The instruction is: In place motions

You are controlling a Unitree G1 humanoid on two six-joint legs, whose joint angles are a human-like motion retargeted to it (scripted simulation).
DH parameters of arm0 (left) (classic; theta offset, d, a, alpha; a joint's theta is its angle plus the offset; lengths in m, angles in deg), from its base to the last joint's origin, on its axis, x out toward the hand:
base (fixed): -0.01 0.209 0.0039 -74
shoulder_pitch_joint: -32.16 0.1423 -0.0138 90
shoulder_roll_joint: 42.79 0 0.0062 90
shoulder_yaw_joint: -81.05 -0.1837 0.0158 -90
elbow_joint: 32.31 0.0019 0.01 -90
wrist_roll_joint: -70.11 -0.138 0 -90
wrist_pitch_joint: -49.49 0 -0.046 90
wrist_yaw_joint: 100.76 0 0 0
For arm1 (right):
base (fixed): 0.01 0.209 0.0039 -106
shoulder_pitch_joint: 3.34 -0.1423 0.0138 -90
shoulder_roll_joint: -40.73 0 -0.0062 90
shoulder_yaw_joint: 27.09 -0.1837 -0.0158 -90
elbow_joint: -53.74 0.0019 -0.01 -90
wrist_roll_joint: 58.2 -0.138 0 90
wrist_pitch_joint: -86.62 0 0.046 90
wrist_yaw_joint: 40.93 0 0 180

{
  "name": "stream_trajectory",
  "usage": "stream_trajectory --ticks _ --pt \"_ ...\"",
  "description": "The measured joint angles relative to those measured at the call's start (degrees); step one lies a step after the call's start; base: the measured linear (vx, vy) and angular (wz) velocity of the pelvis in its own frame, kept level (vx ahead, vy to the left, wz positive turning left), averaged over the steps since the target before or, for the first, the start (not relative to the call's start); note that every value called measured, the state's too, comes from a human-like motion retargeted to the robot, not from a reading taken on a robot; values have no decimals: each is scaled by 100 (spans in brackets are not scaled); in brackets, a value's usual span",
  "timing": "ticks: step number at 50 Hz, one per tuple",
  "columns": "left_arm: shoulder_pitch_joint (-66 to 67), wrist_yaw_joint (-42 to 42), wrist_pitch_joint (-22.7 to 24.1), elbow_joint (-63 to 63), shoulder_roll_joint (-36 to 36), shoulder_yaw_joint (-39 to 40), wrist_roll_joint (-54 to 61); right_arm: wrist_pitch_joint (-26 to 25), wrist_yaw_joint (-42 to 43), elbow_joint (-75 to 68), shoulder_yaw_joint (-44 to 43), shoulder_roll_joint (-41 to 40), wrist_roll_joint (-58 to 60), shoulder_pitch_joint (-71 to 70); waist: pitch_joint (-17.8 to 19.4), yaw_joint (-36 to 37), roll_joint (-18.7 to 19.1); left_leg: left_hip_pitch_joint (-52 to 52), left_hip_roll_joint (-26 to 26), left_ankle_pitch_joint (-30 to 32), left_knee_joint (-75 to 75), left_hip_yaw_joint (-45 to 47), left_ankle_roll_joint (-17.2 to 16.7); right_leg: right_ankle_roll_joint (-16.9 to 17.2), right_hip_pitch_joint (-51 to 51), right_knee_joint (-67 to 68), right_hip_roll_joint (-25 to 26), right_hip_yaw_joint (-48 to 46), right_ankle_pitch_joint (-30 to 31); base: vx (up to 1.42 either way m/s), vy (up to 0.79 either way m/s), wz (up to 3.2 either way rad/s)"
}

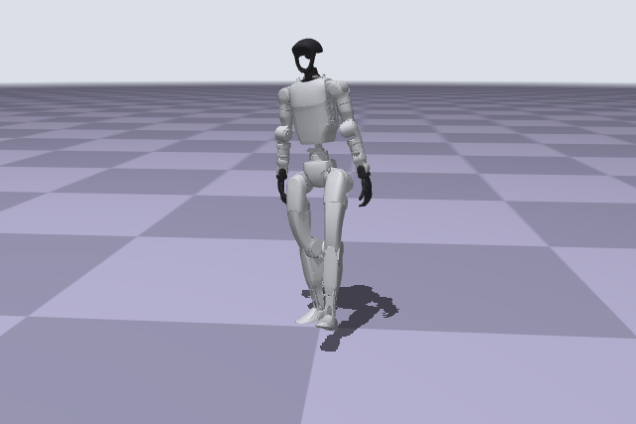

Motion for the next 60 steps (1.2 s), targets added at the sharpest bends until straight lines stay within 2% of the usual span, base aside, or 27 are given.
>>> stream_trajectory --ticks 7,13,20,27,35,43,45,47,51,55,60 --pt "240 -103 -10 56 139 60 41 20 -104 244 82 -20 -16 -116 503 457 -125 -951 -116 -88 35 -40 402 -120 138 -24 -228 107 139 -13 1 -19" --pt "447 -125 -37 270 254 84 -79 149 -346 579 174 -143 -9 -206 613 561 -151 -1517 -29 -137 116 44 564 -198 140 -5 -339 212 177 -4 2 -14" --pt "471 -188 -103 273 305 46 -178 165 -443 623 217 -288 -62 -226 565 620 -128 -1563 -24 -124 115 -48 588 -221 143 5 -362 236 159 0 0 0" --pt "418 -157 -82 -195 313 55 -135 163 -398 441 177 -251 52 -120 338 561 -9 -1010 -74 -48 125 -248 422 -155 101 0 -318 180 119 3 2 5" --pt "275 -59 -76 -296 236 -21 -50 91 -233 262 11 -112 120 1 16 218 126 -115 118 180 498 -264 -35 -72 39 -14 -276 3 36 7 6 21" --pt "296 31 -54 -396 227 74 -65 51 -155 221 -115 -32 138 77 -231 -193 240 1033 357 687 493 -38 -458 62 -25 35 -232 -174 -80 11 6 21" --pt "357 52 -43 -396 245 110 -55 53 -137 215 -115 -42 150 123 -295 -235 331 1351 387 1100 227 -22 -640 93 -35 59 -136 -190 -108 18 11 6" --pt "344 23 -47 -337 250 159 -53 57 -168 196 -128 -13 186 87 -364 -315 478 1555 442 897 -34 86 -1065 136 -74 65 -10 -236 -124 18 11 13" --pt "344 -3 -47 -173 300 277 -82 53 -194 226 -120 -7 193 62 -587 -638 600 1693 485 527 -557 1110 -992 274 -169 52 3 -403 -161 21 16 38" --pt "278 -59 -71 -92 274 350 -110 89 -101 277 -111 -131 -97 17 -643 -765 553 1612 414 492 -665 1062 -995 380 -243 66 -89 -441 -150 14 9 8" --pt "230 -37 -66 -214 82 275 -64 339 232 362 25 -373 -541 63 -579 -352 248 1665 209 253 -583 916 -793 462 -208 79 -238 -240 -87 22 7 -33"
